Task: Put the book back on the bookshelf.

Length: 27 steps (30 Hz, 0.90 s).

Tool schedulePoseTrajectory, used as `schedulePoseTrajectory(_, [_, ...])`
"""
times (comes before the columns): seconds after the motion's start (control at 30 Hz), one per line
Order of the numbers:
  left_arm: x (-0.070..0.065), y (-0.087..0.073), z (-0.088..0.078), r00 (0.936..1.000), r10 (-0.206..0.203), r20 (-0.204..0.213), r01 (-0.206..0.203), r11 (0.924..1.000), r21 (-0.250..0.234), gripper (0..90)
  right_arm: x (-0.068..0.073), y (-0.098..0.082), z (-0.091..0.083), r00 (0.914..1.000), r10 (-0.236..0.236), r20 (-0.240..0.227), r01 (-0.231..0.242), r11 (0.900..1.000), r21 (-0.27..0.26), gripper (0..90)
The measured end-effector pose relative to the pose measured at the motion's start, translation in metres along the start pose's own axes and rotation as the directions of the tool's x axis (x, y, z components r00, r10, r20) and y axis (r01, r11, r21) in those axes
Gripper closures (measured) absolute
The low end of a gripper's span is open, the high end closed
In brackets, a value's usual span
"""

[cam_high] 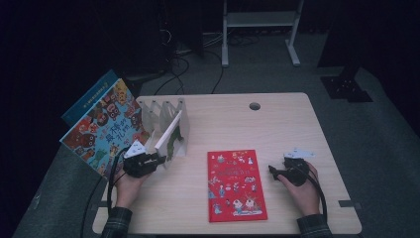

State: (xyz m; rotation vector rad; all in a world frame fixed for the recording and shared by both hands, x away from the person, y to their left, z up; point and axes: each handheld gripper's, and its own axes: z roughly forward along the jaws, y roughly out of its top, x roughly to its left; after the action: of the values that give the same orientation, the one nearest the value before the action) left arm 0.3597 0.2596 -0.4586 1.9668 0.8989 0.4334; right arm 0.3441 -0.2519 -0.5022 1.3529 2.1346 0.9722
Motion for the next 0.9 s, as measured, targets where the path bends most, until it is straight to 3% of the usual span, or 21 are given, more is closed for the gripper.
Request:
schedulePoseTrajectory(0.57, [-0.024, 0.022, 0.037, 1.0000, -0.005, -0.001, 0.005, 0.9999, 0.010, 62.1, 0.000, 0.000, 0.000, 1.0000, 0.000, 0.000, 0.000, 1.000, 0.000, 24.5])
schedulePoseTrajectory(0.9, [-0.025, 0.026, 0.046, 0.9997, -0.022, 0.003, 0.022, 0.9998, 0.001, 59.4, 0.000, 0.000, 0.000, 1.0000, 0.000, 0.000, 0.000, 1.000, 0.000, 24.4])
